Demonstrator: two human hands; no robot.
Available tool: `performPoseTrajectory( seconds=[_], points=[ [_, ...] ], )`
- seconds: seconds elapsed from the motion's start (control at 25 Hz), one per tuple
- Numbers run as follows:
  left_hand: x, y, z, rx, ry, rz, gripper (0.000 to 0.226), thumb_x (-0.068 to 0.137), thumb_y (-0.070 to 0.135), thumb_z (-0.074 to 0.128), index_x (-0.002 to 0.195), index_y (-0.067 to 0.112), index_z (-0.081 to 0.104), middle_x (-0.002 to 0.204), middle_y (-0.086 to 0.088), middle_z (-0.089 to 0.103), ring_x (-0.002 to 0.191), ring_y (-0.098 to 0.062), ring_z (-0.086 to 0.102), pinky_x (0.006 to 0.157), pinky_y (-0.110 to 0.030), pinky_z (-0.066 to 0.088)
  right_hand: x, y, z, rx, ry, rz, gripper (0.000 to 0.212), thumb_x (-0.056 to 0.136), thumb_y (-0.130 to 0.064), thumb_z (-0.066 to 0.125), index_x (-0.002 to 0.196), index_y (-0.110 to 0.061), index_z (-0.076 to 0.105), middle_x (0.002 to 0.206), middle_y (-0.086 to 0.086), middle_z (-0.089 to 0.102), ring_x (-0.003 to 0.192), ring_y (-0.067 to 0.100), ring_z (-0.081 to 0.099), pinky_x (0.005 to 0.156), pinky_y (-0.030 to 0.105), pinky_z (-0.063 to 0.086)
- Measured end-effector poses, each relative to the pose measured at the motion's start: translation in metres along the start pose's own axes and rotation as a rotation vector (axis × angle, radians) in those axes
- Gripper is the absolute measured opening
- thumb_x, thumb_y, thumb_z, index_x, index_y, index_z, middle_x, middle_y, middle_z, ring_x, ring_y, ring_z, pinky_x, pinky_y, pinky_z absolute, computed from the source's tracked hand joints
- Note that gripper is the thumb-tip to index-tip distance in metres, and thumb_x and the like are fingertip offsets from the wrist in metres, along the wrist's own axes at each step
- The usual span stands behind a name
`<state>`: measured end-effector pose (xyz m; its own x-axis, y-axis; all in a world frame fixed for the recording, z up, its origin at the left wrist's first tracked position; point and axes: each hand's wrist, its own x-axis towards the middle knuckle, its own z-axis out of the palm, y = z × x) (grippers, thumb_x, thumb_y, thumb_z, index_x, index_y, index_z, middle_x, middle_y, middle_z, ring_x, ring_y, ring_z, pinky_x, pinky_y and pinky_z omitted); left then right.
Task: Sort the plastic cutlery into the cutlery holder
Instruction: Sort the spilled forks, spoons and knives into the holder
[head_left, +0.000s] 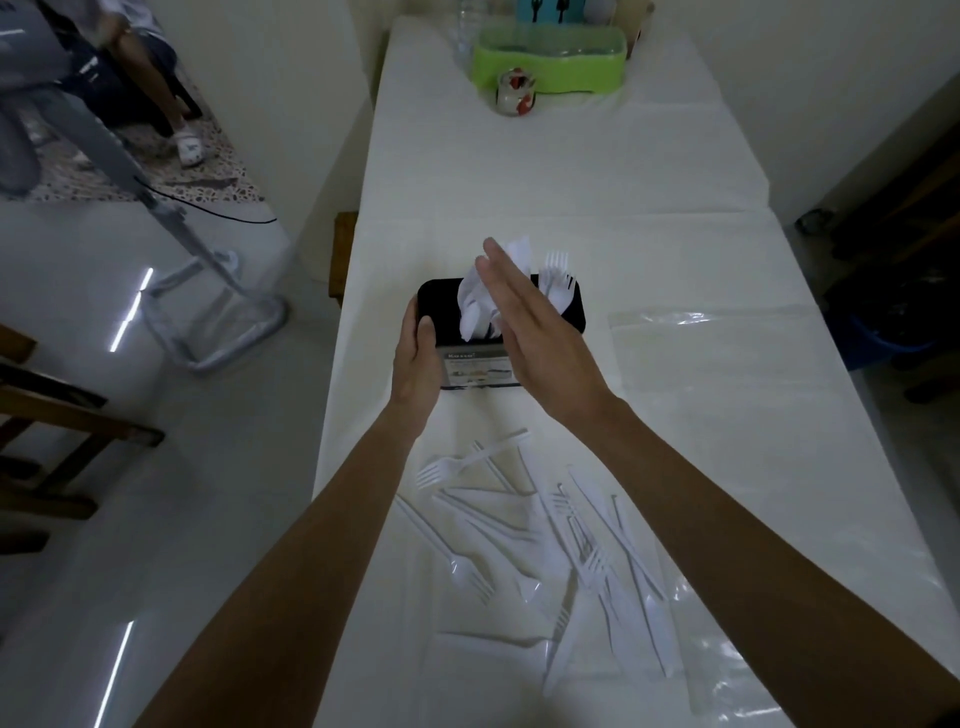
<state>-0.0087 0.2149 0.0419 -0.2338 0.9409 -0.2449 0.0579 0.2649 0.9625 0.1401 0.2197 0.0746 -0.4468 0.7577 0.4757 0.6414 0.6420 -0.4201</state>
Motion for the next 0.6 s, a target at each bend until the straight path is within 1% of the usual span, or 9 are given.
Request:
performPoseTrajectory(
  seconds=[0.04,0.08,0.16,0.24,0.32,0.36,0.44,0.52,0.6],
  points=[
    [0.000,0.000,0.000,0.010,-0.003,0.003,0.046,0.104,0.027,0.025,0.149,0.020,0.021,0.150,-0.001,0.033,0.117,-0.002,0.036,0.062,0.012,0.031,-0.001,0.003,0.004,-0.045,-0.019,-0.059,0.066,0.085,0.017,0.045,0.144,-0.007,0.030,0.152,0.010,0.031,0.133,0.021,0.044,0.088,0.026,0.053],
    [0.000,-0.001,-0.001,0.009,-0.007,0.007,0.046,0.104,0.027,0.025,0.149,0.020,0.021,0.148,0.000,0.035,0.116,-0.002,0.037,0.064,0.012,0.032,-0.003,0.005,0.006,-0.076,-0.047,-0.070,0.062,0.083,0.018,0.046,0.140,-0.003,0.037,0.149,0.014,0.036,0.134,0.023,0.043,0.093,0.027,0.051],
    [0.001,-0.002,-0.001,-0.012,-0.015,0.018,0.045,0.104,0.026,0.025,0.148,0.019,0.023,0.143,0.001,0.039,0.113,-0.001,0.042,0.065,0.010,0.034,-0.008,0.007,0.009,-0.152,-0.103,-0.090,0.056,0.082,0.015,0.048,0.137,0.000,0.043,0.146,0.017,0.041,0.134,0.023,0.043,0.094,0.027,0.051],
    [0.001,-0.003,-0.002,-0.013,-0.009,0.026,0.045,0.104,0.026,0.026,0.148,0.020,0.023,0.145,-0.001,0.039,0.115,-0.004,0.041,0.066,0.010,0.035,-0.014,0.010,0.011,-0.142,-0.141,-0.096,0.061,0.084,0.014,0.045,0.142,-0.003,0.036,0.150,0.015,0.035,0.136,0.021,0.040,0.092,0.024,0.050],
    [0.002,-0.004,-0.002,-0.021,-0.017,0.020,0.046,0.104,0.027,0.026,0.149,0.021,0.022,0.147,-0.001,0.037,0.117,-0.004,0.040,0.066,0.010,0.035,-0.013,0.009,0.011,-0.082,-0.148,-0.042,0.065,0.088,0.012,0.040,0.147,-0.007,0.022,0.155,0.013,0.024,0.140,0.016,0.031,0.098,0.023,0.044],
    [0.004,-0.005,-0.002,-0.028,-0.022,0.017,0.046,0.103,0.027,0.026,0.149,0.021,0.022,0.147,-0.001,0.037,0.117,-0.004,0.040,0.065,0.010,0.035,-0.011,0.009,0.012,-0.075,-0.138,-0.021,0.065,0.090,0.010,0.039,0.148,-0.007,0.016,0.157,0.012,0.020,0.142,0.014,0.024,0.104,0.026,0.041],
    [0.005,-0.006,-0.002,-0.040,-0.026,0.025,0.046,0.104,0.027,0.026,0.149,0.021,0.022,0.145,0.000,0.038,0.115,-0.005,0.042,0.066,0.008,0.037,-0.008,0.008,0.016,-0.104,-0.180,0.007,0.067,0.091,0.009,0.040,0.149,-0.005,0.009,0.158,0.013,0.016,0.145,0.021,0.020,0.110,0.037,0.038],
    [0.006,-0.009,-0.002,-0.028,-0.040,0.051,0.045,0.104,0.026,0.026,0.148,0.020,0.024,0.143,-0.002,0.042,0.110,-0.004,0.048,0.068,0.005,0.041,-0.006,0.007,0.018,-0.136,-0.274,0.027,0.061,0.098,-0.005,0.038,0.149,-0.003,0.005,0.159,0.014,0.013,0.146,0.026,0.016,0.114,0.047,0.029],
    [0.009,-0.010,-0.004,0.007,-0.059,0.064,0.045,0.103,0.027,0.027,0.148,0.020,0.025,0.142,-0.003,0.043,0.105,-0.001,0.051,0.069,0.002,0.043,-0.005,0.006,0.014,-0.166,-0.323,0.047,0.059,0.100,-0.019,0.034,0.149,-0.002,0.005,0.159,0.014,0.010,0.146,0.028,0.014,0.117,0.047,0.022]
  ],
)
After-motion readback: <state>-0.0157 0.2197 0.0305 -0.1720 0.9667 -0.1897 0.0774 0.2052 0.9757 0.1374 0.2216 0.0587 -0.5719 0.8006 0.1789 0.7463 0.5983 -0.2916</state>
